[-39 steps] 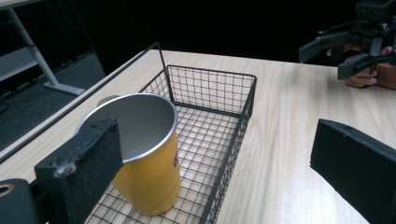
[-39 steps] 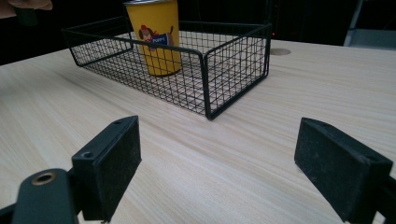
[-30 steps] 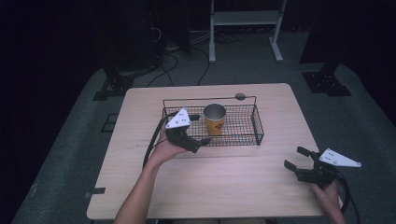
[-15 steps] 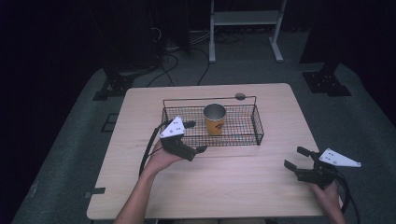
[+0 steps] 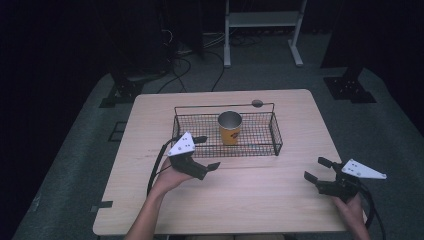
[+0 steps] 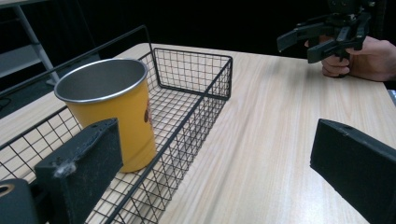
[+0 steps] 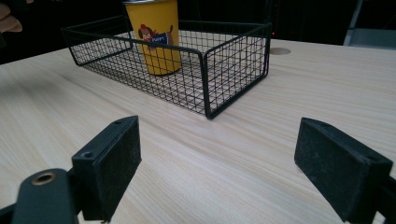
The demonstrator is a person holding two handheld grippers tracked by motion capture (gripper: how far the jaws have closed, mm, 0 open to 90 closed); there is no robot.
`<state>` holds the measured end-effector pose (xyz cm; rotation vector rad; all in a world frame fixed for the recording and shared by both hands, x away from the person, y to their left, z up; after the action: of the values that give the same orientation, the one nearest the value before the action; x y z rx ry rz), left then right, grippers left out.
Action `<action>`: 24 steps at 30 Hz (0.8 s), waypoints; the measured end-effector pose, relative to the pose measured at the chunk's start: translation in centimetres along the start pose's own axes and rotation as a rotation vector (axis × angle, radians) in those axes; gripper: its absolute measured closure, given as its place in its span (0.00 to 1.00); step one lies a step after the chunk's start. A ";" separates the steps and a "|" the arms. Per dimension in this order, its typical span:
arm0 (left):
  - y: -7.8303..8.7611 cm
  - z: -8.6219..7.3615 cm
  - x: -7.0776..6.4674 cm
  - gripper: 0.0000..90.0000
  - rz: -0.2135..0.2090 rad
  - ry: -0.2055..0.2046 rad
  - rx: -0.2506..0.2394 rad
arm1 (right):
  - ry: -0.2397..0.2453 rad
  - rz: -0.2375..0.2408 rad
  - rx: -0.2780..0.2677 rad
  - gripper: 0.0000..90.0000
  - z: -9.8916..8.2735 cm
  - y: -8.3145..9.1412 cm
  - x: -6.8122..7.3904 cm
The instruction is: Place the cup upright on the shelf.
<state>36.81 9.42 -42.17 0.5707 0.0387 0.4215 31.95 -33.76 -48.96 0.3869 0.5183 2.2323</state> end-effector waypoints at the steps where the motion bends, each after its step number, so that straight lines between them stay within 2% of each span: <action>1: 0.0 0.0 0.0 0.02 0.000 0.000 0.000 | 0.000 0.000 0.000 0.15 0.0 0.0 0.0; 6: 0.2 -0.5 -0.5 0.02 -0.025 0.008 -0.020 | 0.003 -0.001 0.000 0.15 0.0 0.0 0.0; 24: 0.4 -2.1 -1.6 0.02 -0.010 0.009 0.000 | 0.003 -0.002 0.001 0.15 0.0 0.0 0.0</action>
<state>34.91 10.17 -43.91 0.5682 0.0496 0.4143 31.97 -33.75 -48.97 0.3837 0.5210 2.2315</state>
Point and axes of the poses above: each handheld gripper's, and its own axes: y roughly backward along the jaws, z roughly out of its top, x roughly to its left, the point moved 4 cm from there along -y, roughly forward along the jaws, and after that the axes turned 13 degrees about x, right-handed, at the moved point
